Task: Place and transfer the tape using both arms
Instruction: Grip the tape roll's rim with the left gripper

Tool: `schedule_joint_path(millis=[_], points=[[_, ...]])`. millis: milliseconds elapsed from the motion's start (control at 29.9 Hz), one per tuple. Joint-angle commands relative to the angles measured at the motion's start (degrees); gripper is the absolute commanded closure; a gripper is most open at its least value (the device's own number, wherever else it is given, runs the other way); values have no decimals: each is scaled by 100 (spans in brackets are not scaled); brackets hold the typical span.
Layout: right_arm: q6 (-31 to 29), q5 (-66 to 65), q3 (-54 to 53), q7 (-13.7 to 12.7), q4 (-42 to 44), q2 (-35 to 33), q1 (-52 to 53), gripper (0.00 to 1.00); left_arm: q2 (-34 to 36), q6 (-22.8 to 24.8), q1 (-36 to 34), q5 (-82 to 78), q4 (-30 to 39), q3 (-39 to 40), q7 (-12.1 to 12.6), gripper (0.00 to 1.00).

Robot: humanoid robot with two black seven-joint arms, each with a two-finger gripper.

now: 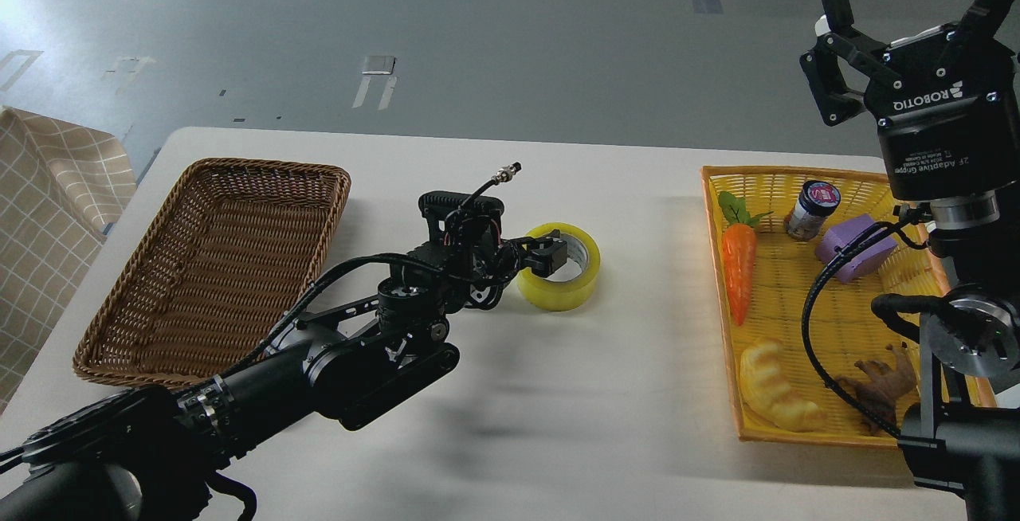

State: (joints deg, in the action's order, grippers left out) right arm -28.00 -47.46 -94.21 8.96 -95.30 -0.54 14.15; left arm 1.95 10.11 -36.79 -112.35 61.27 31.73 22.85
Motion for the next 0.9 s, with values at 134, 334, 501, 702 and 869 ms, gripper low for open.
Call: schedule_joint_path(millis=[134,334,501,702,869], points=[[0,0,0,0,20,-8,-26,0,-2,8,6,-24,-10,-27,0,2],[0,0,0,0,20,-8,-35,0,-19,8,-21,-42,-159,-44,-9,2],[0,0,0,0,20,-8,-79,0,-46,8,-30,-33,-221,-141,-18,2],[0,0,0,0,20,-16,-88,0,-55,0,-30,-33,-221,-334,-44,2],[0,0,0,0,3,-17,-149,0,-55,0,-38,-68,-256,-369,-246,3]])
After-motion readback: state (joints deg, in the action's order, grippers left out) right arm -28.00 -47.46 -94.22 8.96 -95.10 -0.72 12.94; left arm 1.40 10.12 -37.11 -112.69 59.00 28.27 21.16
